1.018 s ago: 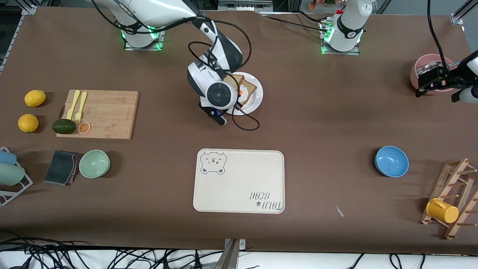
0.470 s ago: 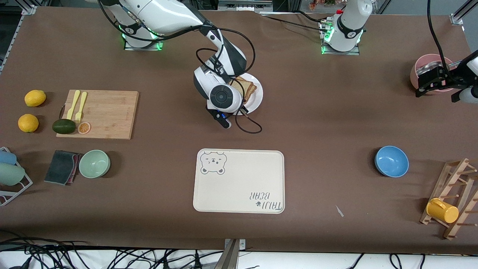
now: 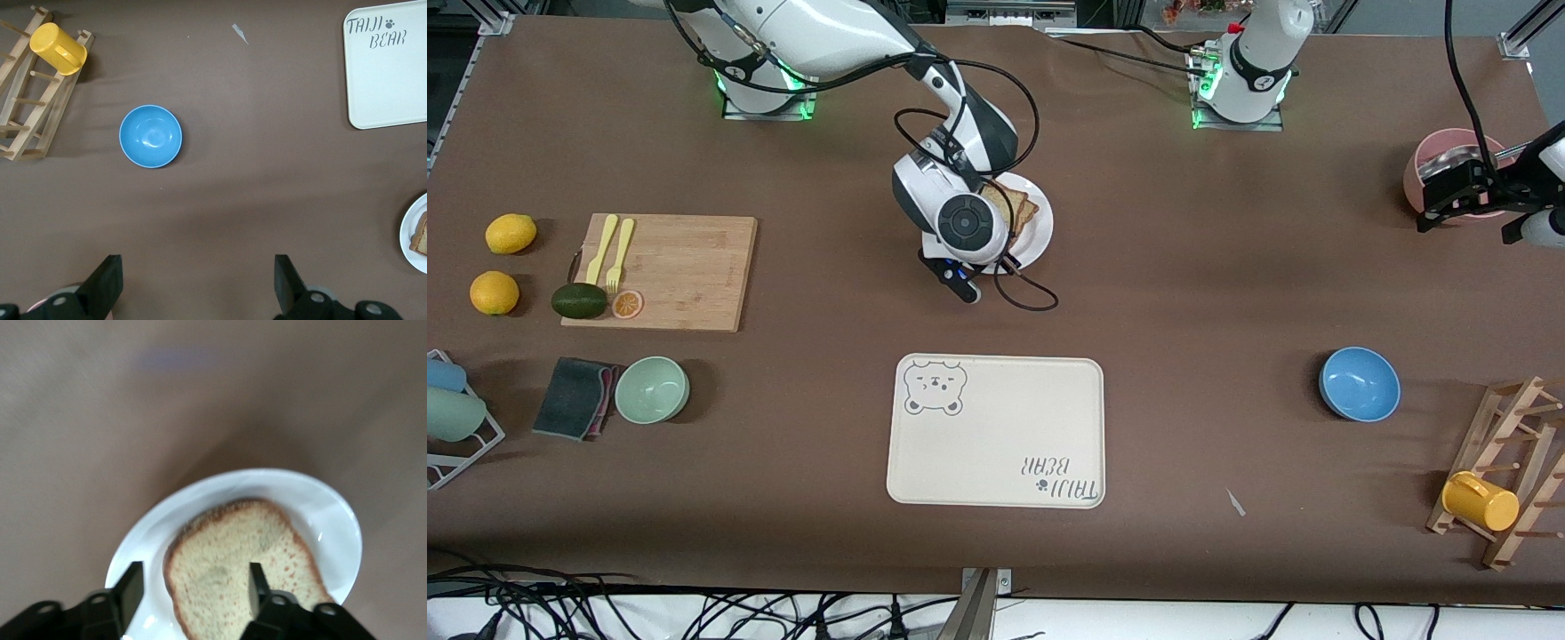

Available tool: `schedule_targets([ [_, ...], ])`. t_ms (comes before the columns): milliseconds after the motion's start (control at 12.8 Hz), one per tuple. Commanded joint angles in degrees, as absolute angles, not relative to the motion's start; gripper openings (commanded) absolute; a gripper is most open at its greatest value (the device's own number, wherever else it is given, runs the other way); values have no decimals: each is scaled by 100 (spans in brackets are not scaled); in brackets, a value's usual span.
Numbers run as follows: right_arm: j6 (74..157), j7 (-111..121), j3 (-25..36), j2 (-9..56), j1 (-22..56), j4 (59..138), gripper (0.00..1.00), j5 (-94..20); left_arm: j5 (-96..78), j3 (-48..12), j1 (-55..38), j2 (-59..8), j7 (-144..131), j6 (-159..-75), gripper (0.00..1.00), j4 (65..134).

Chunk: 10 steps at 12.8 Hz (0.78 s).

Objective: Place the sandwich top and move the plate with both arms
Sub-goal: 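Lower the bread onto the sandwich and open the right gripper, then withdraw the right gripper to rest while the left gripper moves toward the plate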

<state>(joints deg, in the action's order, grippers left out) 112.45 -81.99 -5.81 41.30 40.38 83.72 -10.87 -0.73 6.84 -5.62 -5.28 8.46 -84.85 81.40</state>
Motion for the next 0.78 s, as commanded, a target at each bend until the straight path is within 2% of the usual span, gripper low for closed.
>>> schedule_targets([
  [0,10348,-8113,-510,4069,3886,7676,100,-791,-79,677,-510,-588,809,-8446,100,8156],
  [235,9416,-6774,-431,3912,3176,7182,100,-782,-97,677,-510,-606,826,-8455,100,8217],
  [548,9255,-4226,-439,3456,1919,7128,100,-503,-755,677,-439,-861,817,-8481,100,8436],
  [705,9098,-3055,-152,3305,1767,7137,100,-151,-1122,677,-370,-1141,835,-8490,100,8560],
])
